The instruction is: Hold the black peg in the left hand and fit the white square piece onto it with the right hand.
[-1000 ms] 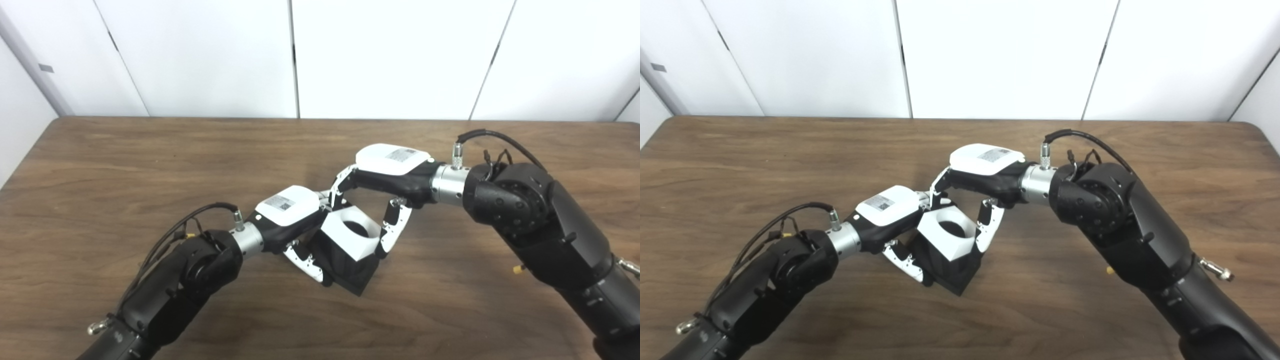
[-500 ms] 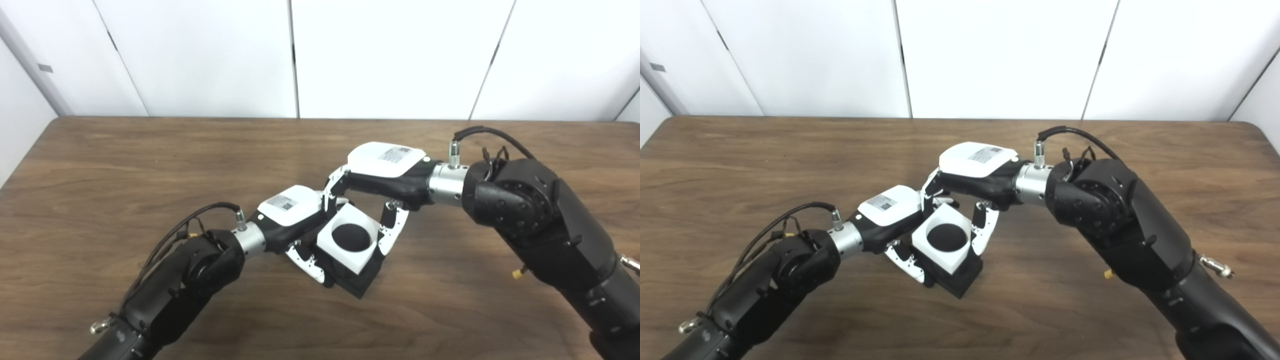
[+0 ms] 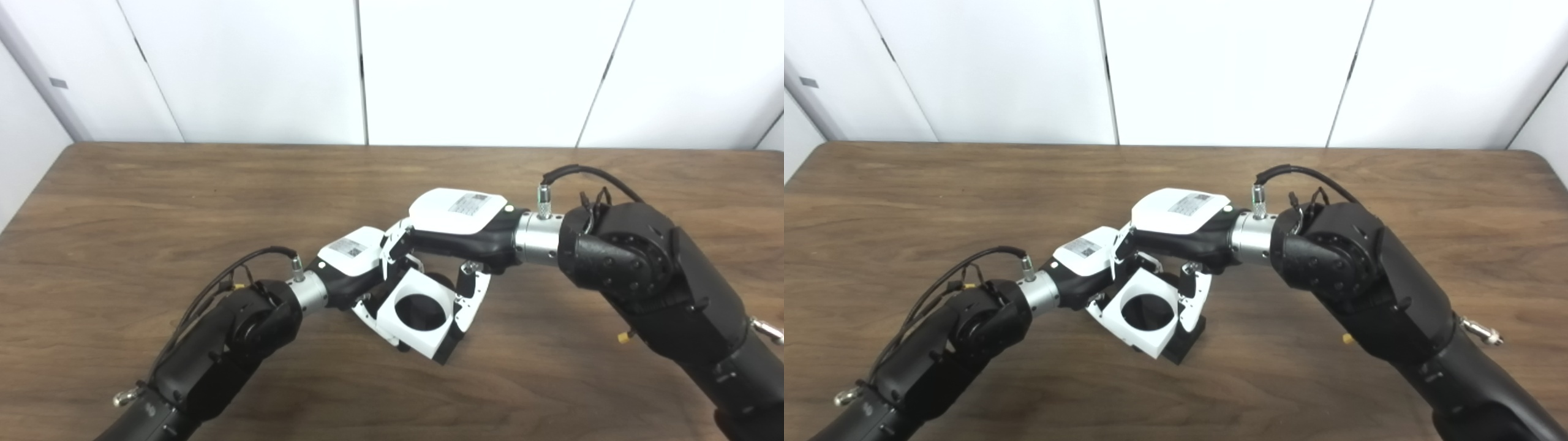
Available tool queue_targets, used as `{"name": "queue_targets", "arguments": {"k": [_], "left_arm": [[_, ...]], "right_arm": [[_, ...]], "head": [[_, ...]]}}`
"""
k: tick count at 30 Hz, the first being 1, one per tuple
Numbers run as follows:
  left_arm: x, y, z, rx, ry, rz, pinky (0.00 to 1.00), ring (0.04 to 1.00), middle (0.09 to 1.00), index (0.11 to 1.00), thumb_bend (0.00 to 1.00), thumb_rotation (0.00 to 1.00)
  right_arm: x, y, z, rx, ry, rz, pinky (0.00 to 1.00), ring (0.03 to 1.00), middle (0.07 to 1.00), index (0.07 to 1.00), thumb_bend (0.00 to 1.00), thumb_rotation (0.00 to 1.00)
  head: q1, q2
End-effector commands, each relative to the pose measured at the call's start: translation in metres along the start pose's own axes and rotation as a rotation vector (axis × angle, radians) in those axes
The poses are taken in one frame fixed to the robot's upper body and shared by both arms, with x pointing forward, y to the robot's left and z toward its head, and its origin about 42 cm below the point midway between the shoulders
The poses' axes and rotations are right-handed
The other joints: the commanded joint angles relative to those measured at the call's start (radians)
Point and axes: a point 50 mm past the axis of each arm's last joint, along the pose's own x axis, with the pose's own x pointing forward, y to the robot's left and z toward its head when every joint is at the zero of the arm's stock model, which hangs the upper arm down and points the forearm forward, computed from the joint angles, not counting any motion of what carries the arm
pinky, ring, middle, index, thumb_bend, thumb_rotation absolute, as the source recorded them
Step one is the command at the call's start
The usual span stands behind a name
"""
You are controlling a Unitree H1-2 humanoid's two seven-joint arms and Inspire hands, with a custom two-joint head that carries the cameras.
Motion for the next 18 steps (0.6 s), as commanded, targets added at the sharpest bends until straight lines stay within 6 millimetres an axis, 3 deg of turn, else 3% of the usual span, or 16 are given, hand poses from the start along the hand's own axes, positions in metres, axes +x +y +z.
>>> {"name": "queue_targets", "arguments": {"k": [1,18], "left_arm": [[-0.002,-0.025,-0.003,0.038,0.049,-0.12,0.9,0.972,0.927,0.493,0.52,0.08],[-0.005,-0.025,-0.004,0.019,0.055,-0.13,0.92,0.98,0.925,0.493,0.52,0.08]], "right_arm": [[-0.001,-0.002,-0.005,-0.015,0.004,-0.002,0.76,0.844,0.744,0.476,0.52,0.13],[-0.003,-0.016,-0.026,-0.041,0.071,-0.05,0.74,0.851,0.757,0.479,0.52,0.13]], "head": [[0.003,0.001],[-0.01,0.006]]}}
